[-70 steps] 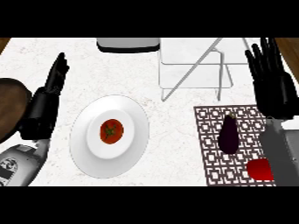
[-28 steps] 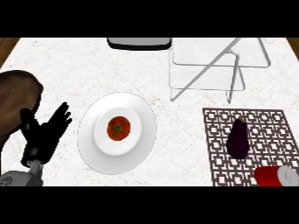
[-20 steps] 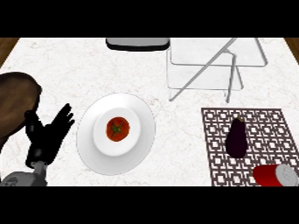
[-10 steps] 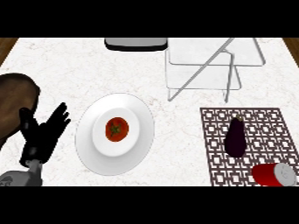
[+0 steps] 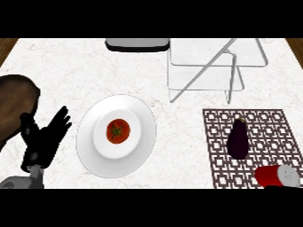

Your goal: Pick the can from the placemat and place it in the tiered shelf

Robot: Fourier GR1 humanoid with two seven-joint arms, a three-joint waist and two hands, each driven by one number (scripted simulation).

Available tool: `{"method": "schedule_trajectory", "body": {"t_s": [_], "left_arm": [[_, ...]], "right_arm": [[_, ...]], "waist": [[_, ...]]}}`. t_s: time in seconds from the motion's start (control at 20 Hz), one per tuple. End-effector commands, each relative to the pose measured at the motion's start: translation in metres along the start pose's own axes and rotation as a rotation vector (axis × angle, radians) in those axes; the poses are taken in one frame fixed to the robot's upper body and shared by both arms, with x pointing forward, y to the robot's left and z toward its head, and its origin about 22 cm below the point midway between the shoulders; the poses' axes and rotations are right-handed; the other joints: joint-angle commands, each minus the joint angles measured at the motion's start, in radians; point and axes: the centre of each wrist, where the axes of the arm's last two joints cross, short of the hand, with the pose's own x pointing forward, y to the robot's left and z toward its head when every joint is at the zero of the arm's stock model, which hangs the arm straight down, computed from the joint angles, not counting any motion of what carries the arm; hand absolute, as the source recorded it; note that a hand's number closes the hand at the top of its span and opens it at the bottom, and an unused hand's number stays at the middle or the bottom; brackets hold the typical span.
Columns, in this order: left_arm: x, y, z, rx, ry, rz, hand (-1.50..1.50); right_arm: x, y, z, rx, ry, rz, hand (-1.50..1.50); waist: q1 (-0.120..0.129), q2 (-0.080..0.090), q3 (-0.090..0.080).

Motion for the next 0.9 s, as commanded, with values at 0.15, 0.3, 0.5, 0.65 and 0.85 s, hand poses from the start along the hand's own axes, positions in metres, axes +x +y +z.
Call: {"method": "schedule_trajectory", "body": {"t_s": [0.15,0.3,0.5,0.65,0.85], "left_arm": [[-0.004,-0.005,0.003,-0.011,-0.004,0.005,0.00],[-0.004,-0.013,0.006,-0.015,-0.005,0.012,0.00],[-0.010,-0.012,-0.005,0.003,-0.001,0.012,0.00],[0.008,0.009,0.007,0.007,-0.006,0.012,0.00],[0.004,0.016,-0.009,-0.012,-0.014,0.016,0.00]], "right_arm": [[-0.001,0.013,-0.016,-0.031,0.171,0.035,-1.50],[0.000,0.028,-0.038,-0.037,0.188,0.052,-1.50],[0.002,0.028,-0.039,-0.070,0.161,0.064,-1.50],[-0.005,0.042,-0.032,-0.089,0.147,0.036,-1.50],[-0.029,0.052,-0.040,-0.075,0.111,0.024,-1.50]], "waist": [[-0.004,-0.001,0.000],[0.002,0.000,0.001],[-0.007,-0.001,0.000],[-0.006,-0.002,0.001],[-0.010,-0.002,0.001]]}}
